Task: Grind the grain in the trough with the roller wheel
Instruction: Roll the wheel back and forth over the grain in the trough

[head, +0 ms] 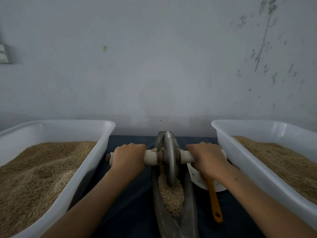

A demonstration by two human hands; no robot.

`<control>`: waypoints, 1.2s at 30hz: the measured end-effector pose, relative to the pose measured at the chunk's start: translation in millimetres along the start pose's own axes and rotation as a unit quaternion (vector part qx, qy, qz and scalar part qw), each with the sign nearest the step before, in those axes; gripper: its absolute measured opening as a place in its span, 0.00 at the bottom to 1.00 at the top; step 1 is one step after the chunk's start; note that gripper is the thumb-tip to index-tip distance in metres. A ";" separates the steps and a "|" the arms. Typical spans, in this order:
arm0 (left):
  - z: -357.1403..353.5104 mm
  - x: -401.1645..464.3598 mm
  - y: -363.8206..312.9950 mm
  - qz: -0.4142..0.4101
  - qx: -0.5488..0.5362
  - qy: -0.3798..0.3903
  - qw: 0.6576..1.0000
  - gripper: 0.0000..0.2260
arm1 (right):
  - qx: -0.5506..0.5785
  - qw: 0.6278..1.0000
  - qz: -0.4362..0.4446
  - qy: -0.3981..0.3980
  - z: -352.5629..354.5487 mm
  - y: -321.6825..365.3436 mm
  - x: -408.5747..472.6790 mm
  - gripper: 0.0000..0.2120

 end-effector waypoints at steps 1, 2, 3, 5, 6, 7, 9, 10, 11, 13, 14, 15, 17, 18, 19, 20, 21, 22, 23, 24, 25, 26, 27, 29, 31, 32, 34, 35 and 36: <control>0.4 -0.7 -1.1 -0.001 0.006 -0.016 1.000 0.09 | 0.009 1.000 -0.003 -0.011 -1.2 -0.6 -0.4 0.06; 0.6 -0.8 -1.6 -0.005 0.011 -0.026 1.000 0.09 | 0.014 1.000 -0.004 -0.013 -2.1 -1.3 -0.4 0.06; 0.6 -0.7 -1.8 -0.008 0.014 -0.026 1.000 0.09 | 0.013 1.000 -0.004 -0.008 -2.3 -1.7 -0.3 0.06; 0.9 0.2 -0.9 -0.012 0.014 0.000 1.000 0.10 | -0.002 1.000 0.004 0.019 -0.9 -2.2 0.9 0.06; 1.2 0.5 -0.2 -0.013 0.009 0.022 1.000 0.11 | -0.011 0.999 0.010 0.040 0.9 -2.4 1.9 0.08; 1.5 0.6 0.6 -0.014 0.003 0.045 0.999 0.12 | -0.018 0.997 0.017 0.067 3.1 -2.7 2.4 0.09; 3.0 0.1 1.9 -0.019 -0.012 0.085 0.996 0.15 | -0.026 0.991 0.029 0.128 7.4 -4.0 2.6 0.11; 3.6 -0.4 2.5 -0.023 -0.020 0.099 0.995 0.15 | -0.027 0.987 0.032 0.154 8.5 -4.9 2.0 0.13; 4.0 -0.8 2.8 -0.026 -0.024 0.109 0.993 0.16 | -0.025 0.984 0.032 0.172 8.8 -5.6 0.9 0.14; 4.0 -1.3 2.7 -0.025 -0.018 0.106 0.994 0.16 | -0.022 0.983 0.029 0.180 7.5 -6.0 -0.3 0.14; 3.5 -1.4 2.0 -0.021 -0.011 0.097 0.995 0.15 | -0.023 0.984 0.025 0.172 6.1 -5.9 -0.3 0.13; 2.7 -1.0 1.1 -0.017 -0.004 0.083 0.996 0.15 | -0.024 0.987 0.020 0.157 5.1 -5.2 0.0 0.12; 0.6 -0.6 -0.4 -0.010 -0.001 0.043 0.999 0.12 | -0.024 0.994 0.010 0.102 3.4 -3.1 -0.1 0.09; 0.2 -0.8 -0.8 -0.005 -0.004 0.021 1.000 0.11 | -0.022 0.998 0.005 0.063 2.0 -1.8 -0.5 0.07; 0.1 -0.9 -1.2 -0.002 -0.008 0.000 1.000 0.10 | -0.016 1.000 0.002 0.020 0.8 -0.8 -1.3 0.06; 0.0 -1.3 -1.3 -0.001 -0.010 -0.017 1.000 0.10 | -0.008 1.000 0.001 -0.018 -0.5 0.1 -2.4 0.05; -0.3 -1.1 -1.5 -0.002 -0.009 -0.027 1.000 0.09 | 0.000 0.999 0.000 -0.038 -1.8 0.4 -3.0 0.05; -0.4 -0.9 -1.6 -0.004 -0.008 -0.032 0.999 0.10 | 0.006 0.999 0.001 -0.043 -2.5 0.0 -3.4 0.05; -0.3 -0.5 -1.7 -0.006 -0.005 -0.032 0.999 0.10 | 0.007 0.999 0.001 -0.034 -2.8 -0.6 -3.2 0.06; -0.2 -0.4 -1.4 -0.008 -0.003 -0.025 1.000 0.10 | 0.005 1.000 0.003 -0.018 -2.7 -1.5 -2.4 0.07; 0.0 0.0 -0.8 -0.010 -0.001 -0.014 1.000 0.10 | 0.002 1.000 0.007 0.004 -2.0 -2.3 -1.5 0.07; 0.2 0.4 0.1 -0.013 -0.001 0.002 1.000 0.10 | -0.003 1.000 0.012 0.029 -1.0 -2.9 -0.3 0.06; 0.5 0.9 1.2 -0.016 -0.004 0.022 1.000 0.11 | -0.008 0.998 0.019 0.055 0.8 -3.2 0.5 0.05; 1.4 0.6 2.9 -0.020 -0.014 0.068 0.997 0.13 | -0.023 0.993 0.030 0.115 4.1 -3.1 1.5 0.09; 1.7 -0.7 3.4 -0.023 -0.022 0.099 0.995 0.14 | -0.030 0.987 0.035 0.156 6.3 -3.0 1.9 0.12; 1.7 -1.1 3.4 -0.022 -0.021 0.102 0.994 0.14 | -0.031 0.986 0.035 0.162 6.4 -2.8 2.2 0.12; 1.5 -0.8 2.6 -0.018 -0.013 0.091 0.996 0.14 | -0.031 0.987 0.029 0.155 4.6 -2.5 3.2 0.12; 1.1 -0.2 2.0 -0.016 -0.009 0.080 0.997 0.13 | -0.030 0.989 0.023 0.146 3.2 -2.4 3.7 0.12; 0.5 0.3 1.5 -0.013 -0.008 0.066 0.998 0.12 | -0.027 0.991 0.016 0.131 1.4 -2.1 4.2 0.11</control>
Point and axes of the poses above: each hand's wrist, its own x-axis towards the middle knuckle, its own z-axis out of the back of the hand, y = z × x, the point moved 2 cm from there along x, towards the middle knuckle, and after that the axes turned 15 degrees about -z, right-handed, at the moved point
